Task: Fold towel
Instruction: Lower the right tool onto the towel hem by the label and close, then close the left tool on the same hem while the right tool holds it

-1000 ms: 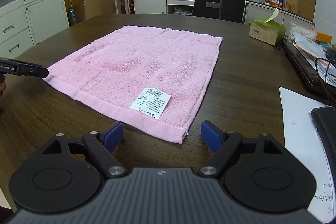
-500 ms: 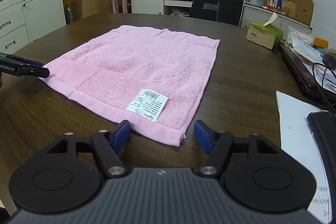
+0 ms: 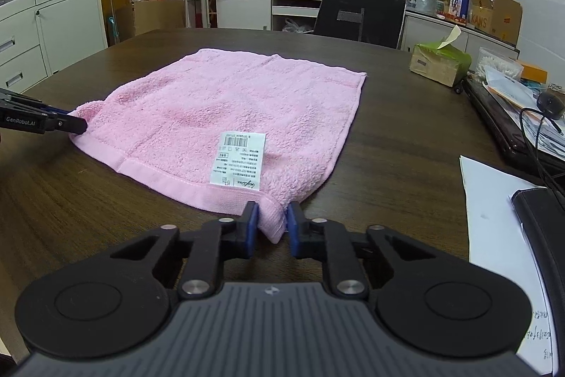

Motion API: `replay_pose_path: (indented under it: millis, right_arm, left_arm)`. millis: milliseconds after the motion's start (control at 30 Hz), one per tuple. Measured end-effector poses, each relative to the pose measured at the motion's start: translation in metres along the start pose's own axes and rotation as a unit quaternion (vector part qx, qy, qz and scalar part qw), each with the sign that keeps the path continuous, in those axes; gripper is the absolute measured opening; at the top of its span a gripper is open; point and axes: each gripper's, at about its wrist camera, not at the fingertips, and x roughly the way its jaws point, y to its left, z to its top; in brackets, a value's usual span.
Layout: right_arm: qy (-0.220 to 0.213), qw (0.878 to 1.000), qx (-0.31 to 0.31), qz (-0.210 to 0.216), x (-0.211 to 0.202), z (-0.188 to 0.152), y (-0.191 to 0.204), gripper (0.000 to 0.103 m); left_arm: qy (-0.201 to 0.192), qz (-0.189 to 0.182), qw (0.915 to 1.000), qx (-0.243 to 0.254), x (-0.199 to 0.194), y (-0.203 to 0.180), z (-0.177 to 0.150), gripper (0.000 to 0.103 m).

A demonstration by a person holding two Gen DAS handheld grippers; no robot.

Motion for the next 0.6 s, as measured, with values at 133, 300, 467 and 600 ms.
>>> replay_pose_path:
  millis: [133, 300, 467, 600]
  right_arm:
    - [-0.01, 1.0, -0.001, 0.001, -0.004, -0.001, 0.002, 0.009]
    - [-0.022, 1.0, 0.007, 0.003, -0.009, -0.007, 0.001, 0.009]
    - [-0.038, 0.999, 0.035, 0.016, -0.021, -0.013, -0.004, 0.009]
    - [-0.061, 0.997, 0.047, 0.025, -0.041, -0.016, -0.002, 0.009]
  left_arm:
    - [-0.001, 0.003, 1.0, -0.009, 0.0, -0.001, 0.001, 0.006]
    - [-0.002, -0.008, 0.9987, -0.05, -0.004, 0.009, -0.002, 0.005]
    - [-0.013, -0.023, 0.9969, -0.074, -0.018, 0.014, -0.008, 0.005]
    - [-0.033, -0.032, 0.9952, -0.087, -0.041, 0.014, -0.011, 0.005]
